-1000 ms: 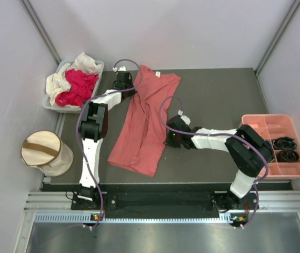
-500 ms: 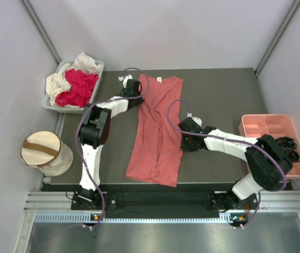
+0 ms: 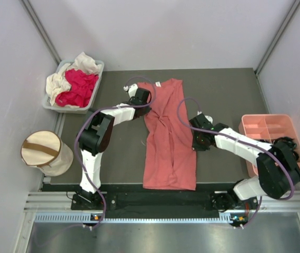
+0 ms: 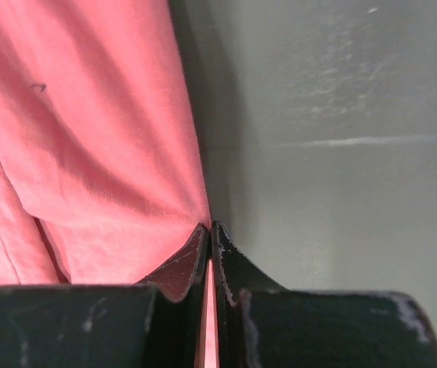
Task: Fold and stack the t-shirts
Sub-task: Rotate the tshirt 90 degrees
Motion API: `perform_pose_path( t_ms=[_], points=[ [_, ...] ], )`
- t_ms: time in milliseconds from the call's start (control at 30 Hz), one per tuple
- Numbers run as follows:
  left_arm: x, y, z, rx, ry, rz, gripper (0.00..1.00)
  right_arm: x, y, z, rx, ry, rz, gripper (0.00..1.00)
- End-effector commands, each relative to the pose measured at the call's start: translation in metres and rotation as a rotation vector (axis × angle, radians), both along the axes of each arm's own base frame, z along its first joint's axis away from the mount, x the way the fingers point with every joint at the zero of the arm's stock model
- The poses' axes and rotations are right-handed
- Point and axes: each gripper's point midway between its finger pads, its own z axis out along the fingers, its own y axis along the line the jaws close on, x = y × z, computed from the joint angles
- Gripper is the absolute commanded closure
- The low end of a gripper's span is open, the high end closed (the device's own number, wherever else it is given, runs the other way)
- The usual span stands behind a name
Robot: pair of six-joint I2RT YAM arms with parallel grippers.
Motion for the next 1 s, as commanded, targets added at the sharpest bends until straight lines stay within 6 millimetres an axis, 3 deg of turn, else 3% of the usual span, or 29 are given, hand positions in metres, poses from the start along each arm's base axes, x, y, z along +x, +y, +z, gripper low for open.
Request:
perform_pose_path(
  t_ms=[0, 200, 267, 300, 367, 400, 433, 467, 533, 567, 667, 833, 967],
  points=[
    [-0.028, 0.021, -0.023, 0.065, 0.113, 0.042, 1.00, 0.002, -0.016, 0.006, -0.027, -0.018, 0.006, 1.00],
    [-0.020, 0.022, -0.020, 0.097, 0.098, 0.037, 1.00, 0.002, -0.007, -0.004, -0.007, 0.019, 0.035, 1.00],
    [-0.016, 0.020, -0.019, 0.100, 0.091, 0.028, 1.00, 0.002, -0.004, -0.005, 0.009, 0.026, 0.044, 0.92],
    [-0.014, 0.019, -0.018, 0.104, 0.089, 0.021, 1.00, 0.002, -0.002, -0.003, 0.019, 0.024, 0.049, 0.78],
    [-0.009, 0.014, -0.013, 0.096, 0.073, 0.001, 0.92, 0.005, -0.002, 0.005, 0.021, 0.000, 0.047, 0.62],
    [-0.006, 0.013, -0.009, 0.099, 0.062, -0.015, 0.85, 0.007, -0.003, 0.010, 0.020, -0.017, 0.042, 0.48],
    [-0.004, 0.011, -0.002, 0.095, 0.046, -0.023, 0.70, 0.007, -0.006, 0.017, 0.019, -0.037, 0.034, 0.44],
    [0.001, 0.008, 0.006, 0.083, 0.018, -0.031, 0.48, 0.013, -0.008, 0.026, 0.007, -0.067, 0.025, 0.42],
    [0.005, 0.003, 0.023, 0.069, -0.023, -0.056, 0.33, 0.021, -0.009, 0.043, 0.003, -0.117, 0.014, 0.38],
    [0.010, -0.001, 0.033, 0.059, -0.052, -0.070, 0.20, 0.026, -0.011, 0.049, -0.008, -0.140, 0.007, 0.37],
    [0.017, -0.007, 0.059, 0.038, -0.101, -0.102, 0.01, 0.044, -0.003, 0.066, 0.011, -0.196, 0.014, 0.36],
    [0.017, -0.007, 0.077, 0.049, -0.153, -0.135, 0.01, 0.088, 0.023, 0.085, 0.070, -0.264, 0.037, 0.35],
    [0.011, 0.002, 0.075, 0.067, -0.152, -0.148, 0.01, 0.123, 0.044, 0.076, 0.183, -0.257, 0.064, 0.34]
  ],
)
